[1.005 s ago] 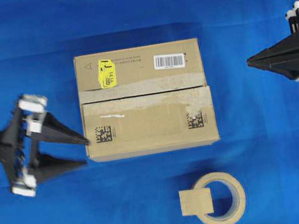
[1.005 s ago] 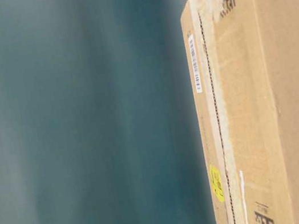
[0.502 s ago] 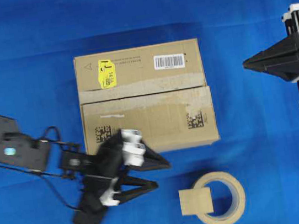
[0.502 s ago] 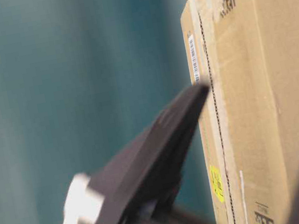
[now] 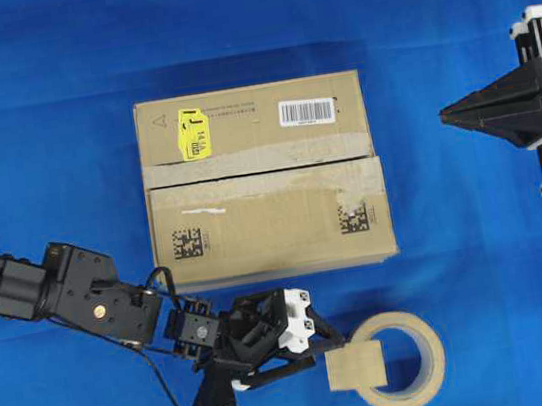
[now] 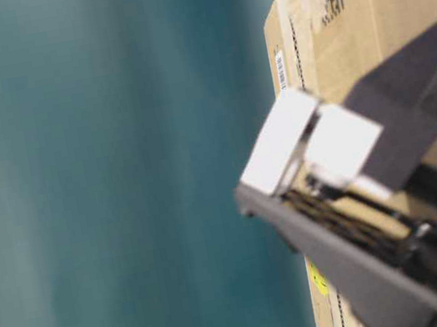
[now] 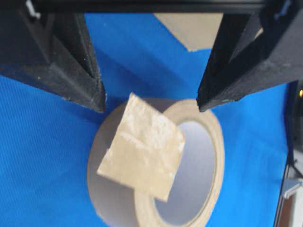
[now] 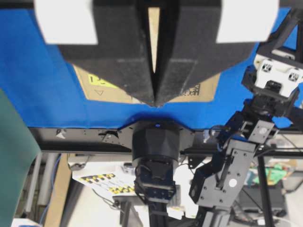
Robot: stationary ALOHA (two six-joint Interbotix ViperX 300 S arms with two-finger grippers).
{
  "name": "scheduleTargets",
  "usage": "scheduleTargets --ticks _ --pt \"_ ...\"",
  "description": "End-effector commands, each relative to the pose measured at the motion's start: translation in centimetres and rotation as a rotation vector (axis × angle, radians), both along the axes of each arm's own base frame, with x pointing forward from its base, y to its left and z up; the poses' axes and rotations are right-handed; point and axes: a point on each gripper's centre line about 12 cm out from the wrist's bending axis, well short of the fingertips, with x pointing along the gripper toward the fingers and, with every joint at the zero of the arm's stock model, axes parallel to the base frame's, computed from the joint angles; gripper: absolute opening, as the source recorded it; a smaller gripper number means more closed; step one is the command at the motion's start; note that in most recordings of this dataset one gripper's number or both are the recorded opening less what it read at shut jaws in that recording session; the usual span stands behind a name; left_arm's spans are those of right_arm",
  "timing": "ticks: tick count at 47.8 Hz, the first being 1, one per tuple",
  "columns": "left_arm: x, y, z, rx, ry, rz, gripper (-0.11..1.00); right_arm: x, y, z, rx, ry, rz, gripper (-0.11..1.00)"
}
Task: Apply tape along the seams of the closed cardboard box to seal it securely.
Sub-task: 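Grasp the square tan tape piece off the tape roll with the left gripper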
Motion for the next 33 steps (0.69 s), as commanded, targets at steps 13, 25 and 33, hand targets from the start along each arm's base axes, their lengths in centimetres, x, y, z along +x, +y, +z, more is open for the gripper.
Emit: scheduleTargets --ticks 13,25,33 --pt "1.0 -0.4 0.6 0.015 -0.074 -0.018 0.70 0.4 0.0 0.5 -0.009 -0.014 0.000 0.01" --pt "0.9 -0.3 0.1 0.049 -0.071 -0.032 0.44 0.5 0.0 0.2 -0.012 -0.005 0.000 0.01" --pt "0.8 -0.3 0.2 0.072 -0.081 -0.043 0.03 0.6 0.0 0.2 -0.013 0.000 0.002 0.01"
